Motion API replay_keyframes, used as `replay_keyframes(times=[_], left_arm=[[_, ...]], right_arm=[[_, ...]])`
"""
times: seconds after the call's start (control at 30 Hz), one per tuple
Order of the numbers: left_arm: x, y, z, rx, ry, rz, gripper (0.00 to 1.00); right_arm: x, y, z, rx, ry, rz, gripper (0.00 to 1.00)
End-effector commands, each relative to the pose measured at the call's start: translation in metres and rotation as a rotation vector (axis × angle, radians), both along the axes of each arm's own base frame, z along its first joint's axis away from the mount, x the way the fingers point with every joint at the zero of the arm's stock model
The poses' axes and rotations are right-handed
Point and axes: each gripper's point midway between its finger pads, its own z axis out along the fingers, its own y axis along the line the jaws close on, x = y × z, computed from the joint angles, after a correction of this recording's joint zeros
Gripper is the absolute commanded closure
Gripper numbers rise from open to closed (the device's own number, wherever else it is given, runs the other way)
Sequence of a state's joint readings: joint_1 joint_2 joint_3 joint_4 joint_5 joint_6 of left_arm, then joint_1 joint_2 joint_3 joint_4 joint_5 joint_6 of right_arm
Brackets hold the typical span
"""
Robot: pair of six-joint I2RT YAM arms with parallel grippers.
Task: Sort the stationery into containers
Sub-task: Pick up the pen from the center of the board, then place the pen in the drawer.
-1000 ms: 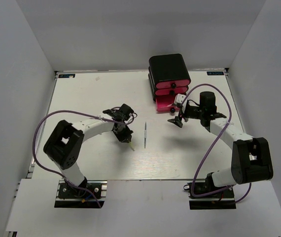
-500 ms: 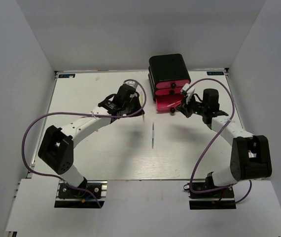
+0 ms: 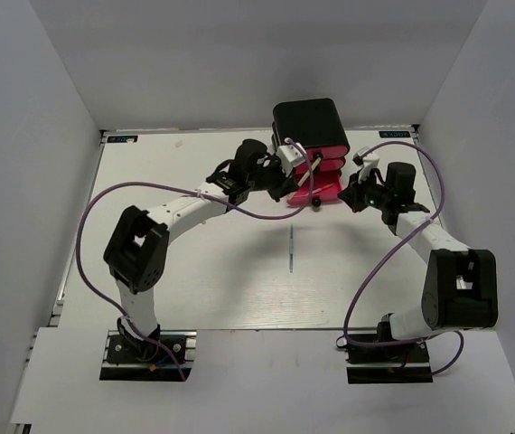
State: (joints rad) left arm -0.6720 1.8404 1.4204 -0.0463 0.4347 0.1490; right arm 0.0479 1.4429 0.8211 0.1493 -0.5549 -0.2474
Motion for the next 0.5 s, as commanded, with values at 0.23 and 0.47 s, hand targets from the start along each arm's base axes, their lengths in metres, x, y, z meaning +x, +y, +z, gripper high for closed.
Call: replay_keyframes(times=[0.23,0.47], left_arm=[[0.063,-0.033,-0.002,-0.015,-0.292,-0.042,1.0],[0.102,-0.04,-0.005,0.008,-0.353,0.054,1.0]], right_arm=[[-0.001,-0.02,0.004,0.049,0.022,-0.066,1.0],[-0.007,-0.022,-0.003,0.072,0.053,-0.052,1.0]])
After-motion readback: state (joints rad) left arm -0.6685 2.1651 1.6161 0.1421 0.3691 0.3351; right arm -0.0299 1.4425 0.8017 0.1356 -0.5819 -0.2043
